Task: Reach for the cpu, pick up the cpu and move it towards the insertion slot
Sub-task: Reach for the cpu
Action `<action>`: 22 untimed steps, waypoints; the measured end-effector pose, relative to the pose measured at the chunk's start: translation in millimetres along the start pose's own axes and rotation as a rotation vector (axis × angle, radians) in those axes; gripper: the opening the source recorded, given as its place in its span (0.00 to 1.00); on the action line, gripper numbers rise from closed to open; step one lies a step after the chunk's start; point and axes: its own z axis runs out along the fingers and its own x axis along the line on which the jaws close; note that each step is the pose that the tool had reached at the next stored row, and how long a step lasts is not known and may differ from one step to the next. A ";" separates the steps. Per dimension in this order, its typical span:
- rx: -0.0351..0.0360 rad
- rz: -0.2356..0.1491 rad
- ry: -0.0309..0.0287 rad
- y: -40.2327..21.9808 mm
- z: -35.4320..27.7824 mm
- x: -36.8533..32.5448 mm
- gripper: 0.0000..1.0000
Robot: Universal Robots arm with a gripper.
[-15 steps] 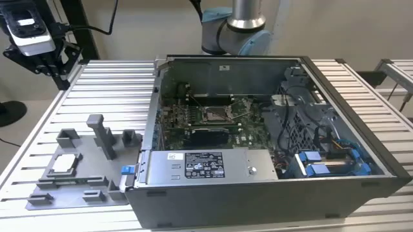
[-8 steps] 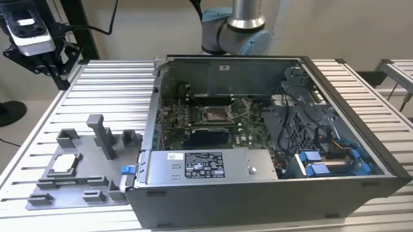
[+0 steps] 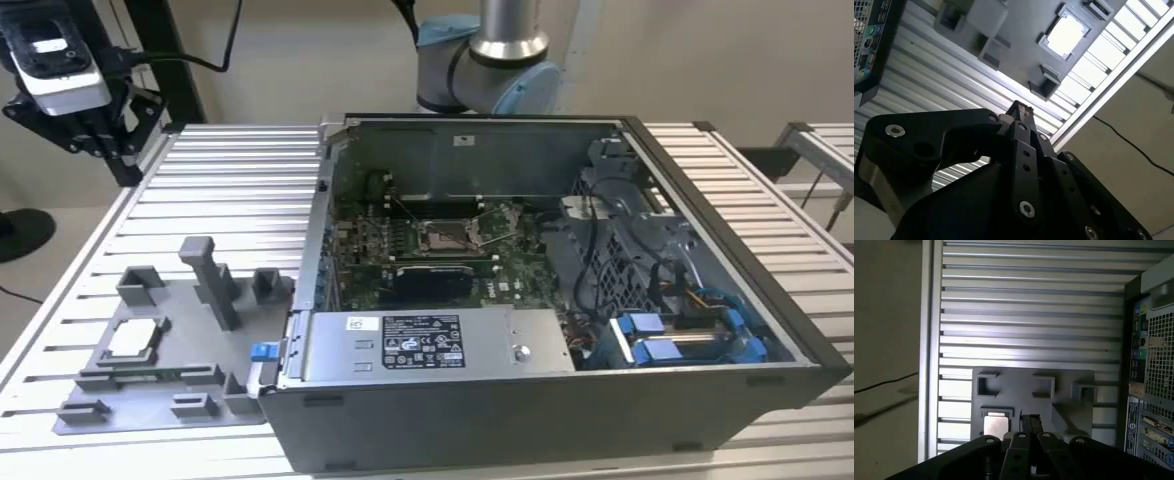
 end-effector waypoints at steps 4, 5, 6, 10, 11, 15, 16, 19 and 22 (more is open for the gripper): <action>0.0000 0.000 0.0001 -2.4 -0.1 17.2 0.00; -0.0001 0.000 0.0000 -4.1 -0.1 20.8 0.00; -0.0001 0.000 -0.0001 -7.3 -0.1 23.5 0.00; -0.0007 0.000 -0.0001 -24.0 -0.4 28.1 0.00; -0.0009 0.000 -0.0001 -27.7 -0.4 29.4 0.00; -0.0015 0.000 0.0000 -40.1 -0.2 31.9 0.00; -0.0015 0.000 0.0000 -40.5 -0.2 31.9 0.00; -0.0016 -0.001 0.0000 -40.5 -0.2 31.9 0.00; -0.0015 -0.002 0.0000 -40.5 -0.2 31.9 0.00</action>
